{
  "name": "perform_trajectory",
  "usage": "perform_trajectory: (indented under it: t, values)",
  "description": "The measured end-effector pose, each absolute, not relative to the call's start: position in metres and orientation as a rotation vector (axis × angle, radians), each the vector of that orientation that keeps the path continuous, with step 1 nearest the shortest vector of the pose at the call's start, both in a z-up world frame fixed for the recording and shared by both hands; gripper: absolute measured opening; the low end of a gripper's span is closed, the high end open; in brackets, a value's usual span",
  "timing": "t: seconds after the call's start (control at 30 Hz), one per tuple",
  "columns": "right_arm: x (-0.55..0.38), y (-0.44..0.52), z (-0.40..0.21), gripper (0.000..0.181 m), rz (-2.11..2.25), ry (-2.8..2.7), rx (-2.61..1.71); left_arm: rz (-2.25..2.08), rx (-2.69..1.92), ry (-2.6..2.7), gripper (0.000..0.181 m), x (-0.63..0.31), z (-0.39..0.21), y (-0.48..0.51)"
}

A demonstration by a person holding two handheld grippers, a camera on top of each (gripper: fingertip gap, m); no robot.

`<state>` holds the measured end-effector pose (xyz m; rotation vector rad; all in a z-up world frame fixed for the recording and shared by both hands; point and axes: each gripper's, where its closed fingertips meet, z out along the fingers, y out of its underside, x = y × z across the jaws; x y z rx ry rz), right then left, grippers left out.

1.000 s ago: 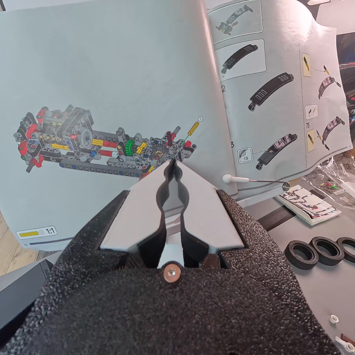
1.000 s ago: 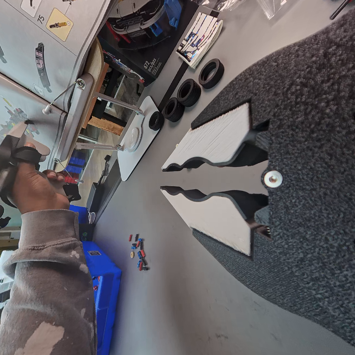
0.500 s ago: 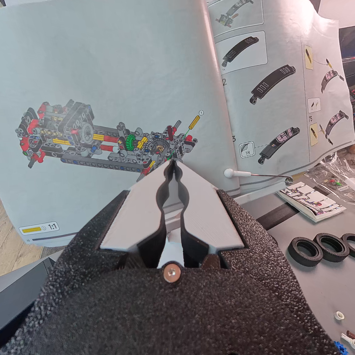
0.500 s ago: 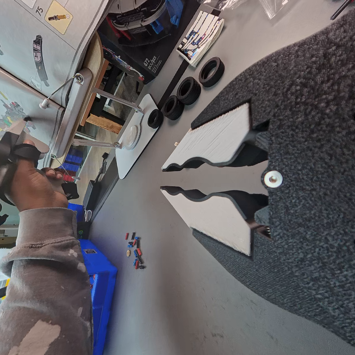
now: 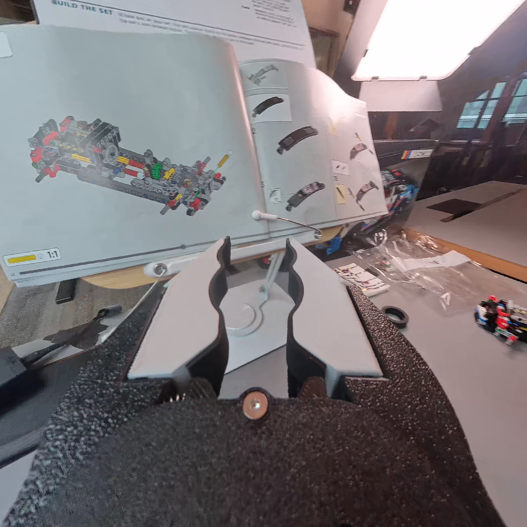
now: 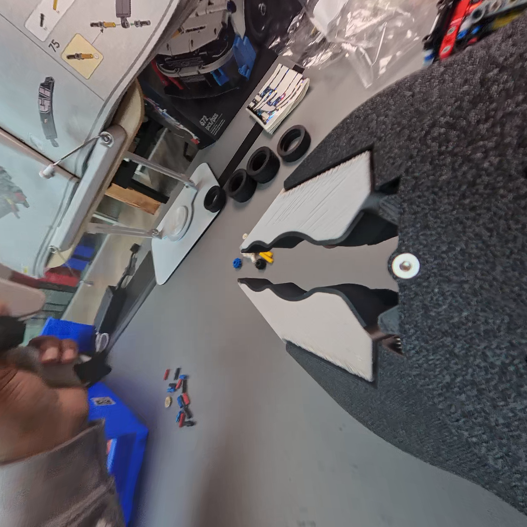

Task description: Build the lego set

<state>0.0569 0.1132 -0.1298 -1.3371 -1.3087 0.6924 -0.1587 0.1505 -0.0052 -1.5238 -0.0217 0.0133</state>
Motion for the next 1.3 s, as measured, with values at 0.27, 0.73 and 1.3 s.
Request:
perform_trajectory:
  t: [0.27,0.73,1.3]
  values:
    - [0.201,0.191,-0.094,0.063,0.36,-1.256,-1.66,-0.069,-1.616,0.271,0.037,-0.085,-0.037,0.029]
    - [0.338,0.223,-0.213,0.066,0.194,-1.438,-2.168,-0.196,-1.819,0.365,0.042,-0.047,-0.107,-0.032]
    - [0.094,-0.02,-0.213,0.065,0.589,-2.271,-1.366,-0.373,-2.07,0.841,0.108,0.025,-0.174,-0.062]
